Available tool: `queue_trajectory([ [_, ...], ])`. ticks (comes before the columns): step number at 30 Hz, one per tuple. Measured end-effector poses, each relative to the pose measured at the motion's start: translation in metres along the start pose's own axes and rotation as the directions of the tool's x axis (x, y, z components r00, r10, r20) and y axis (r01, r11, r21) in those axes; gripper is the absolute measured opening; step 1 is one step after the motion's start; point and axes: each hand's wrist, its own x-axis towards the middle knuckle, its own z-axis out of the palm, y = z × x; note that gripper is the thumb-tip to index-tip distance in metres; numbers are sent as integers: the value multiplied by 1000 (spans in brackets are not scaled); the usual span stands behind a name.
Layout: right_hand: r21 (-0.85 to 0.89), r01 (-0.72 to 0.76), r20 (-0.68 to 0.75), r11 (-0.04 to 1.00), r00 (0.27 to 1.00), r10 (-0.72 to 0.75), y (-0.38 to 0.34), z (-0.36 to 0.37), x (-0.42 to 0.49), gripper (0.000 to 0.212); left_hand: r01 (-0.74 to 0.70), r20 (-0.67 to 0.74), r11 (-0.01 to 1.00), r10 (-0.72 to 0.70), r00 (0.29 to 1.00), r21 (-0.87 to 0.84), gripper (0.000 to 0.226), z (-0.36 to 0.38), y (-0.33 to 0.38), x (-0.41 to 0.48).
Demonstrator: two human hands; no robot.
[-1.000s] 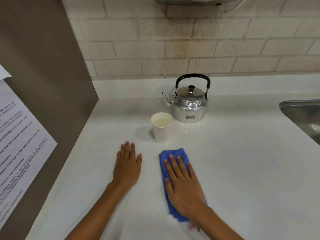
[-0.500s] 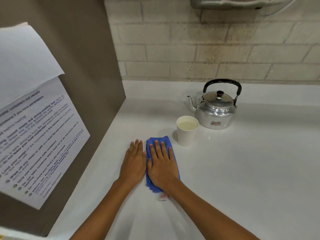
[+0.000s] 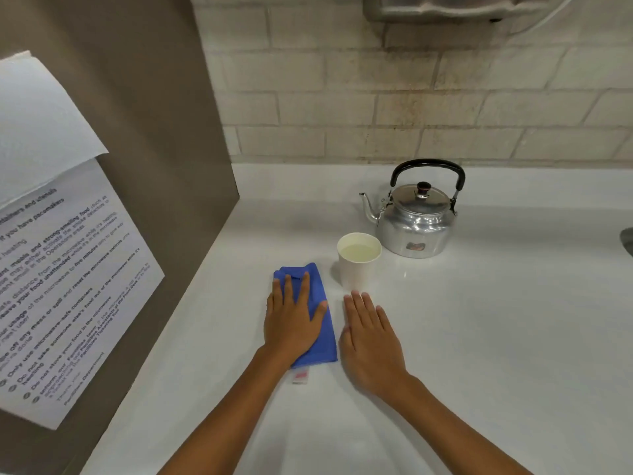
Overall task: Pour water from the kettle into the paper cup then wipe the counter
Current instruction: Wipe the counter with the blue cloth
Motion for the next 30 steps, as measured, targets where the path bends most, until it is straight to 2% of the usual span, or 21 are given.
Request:
queue_trajectory([
  [4, -54, -111, -39, 992, 993, 109, 35, -7, -11, 55, -13, -50, 990, 20, 999, 139, 66, 14, 17, 7],
  [12, -97, -230, -62, 968, 972, 225, 85, -23, 11, 53, -203, -17, 968, 207, 978, 149, 53, 14, -15, -13],
  [17, -133, -246, -54, 960, 969, 241, 88, -18, 16, 53, -63, -83, 987, 76, 994, 148, 52, -4, -46, 41],
  [20, -137, -251, -50, 958, 968, 246, 88, -17, 18, 53, -18, -59, 987, 28, 998, 157, 53, -6, -48, 80],
  [30, -107, -248, -50, 963, 969, 244, 86, -18, 17, 52, -93, -41, 978, 102, 994, 185, 54, 3, -11, 152],
])
